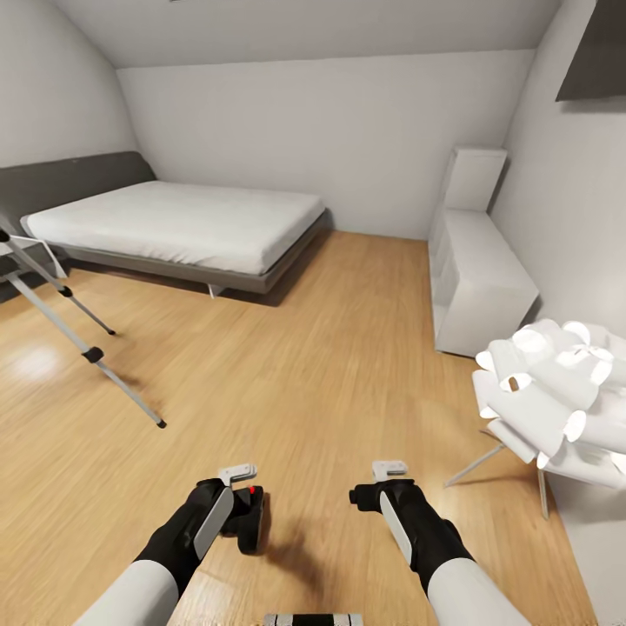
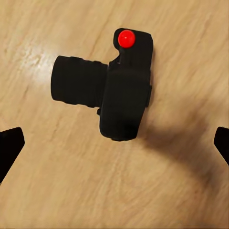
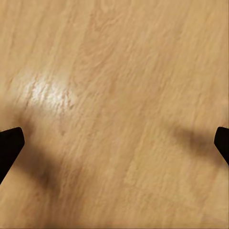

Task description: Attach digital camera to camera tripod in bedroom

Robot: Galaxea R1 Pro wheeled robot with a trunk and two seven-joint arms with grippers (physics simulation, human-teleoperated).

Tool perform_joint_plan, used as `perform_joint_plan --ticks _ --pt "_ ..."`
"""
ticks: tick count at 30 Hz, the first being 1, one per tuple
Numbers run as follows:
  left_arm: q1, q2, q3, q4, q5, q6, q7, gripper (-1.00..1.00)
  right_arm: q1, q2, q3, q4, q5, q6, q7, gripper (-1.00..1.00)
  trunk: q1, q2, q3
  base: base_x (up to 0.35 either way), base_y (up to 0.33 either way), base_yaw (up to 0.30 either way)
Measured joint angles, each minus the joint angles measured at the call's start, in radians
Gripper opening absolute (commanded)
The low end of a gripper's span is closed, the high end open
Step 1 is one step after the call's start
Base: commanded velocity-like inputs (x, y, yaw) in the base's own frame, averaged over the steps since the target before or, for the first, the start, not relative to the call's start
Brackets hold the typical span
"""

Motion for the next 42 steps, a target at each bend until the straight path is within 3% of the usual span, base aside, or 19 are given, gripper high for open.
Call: perform_joint_plan --ticks 42 --pt "0.000 -0.002 0.000 -0.001 0.000 -0.007 -0.003 1.00 0.000 0.000 -0.001 -0.001 -0.004 -0.028 0.000 1.00 0.019 -0.010 -0.163 0.000 0.000 0.000"
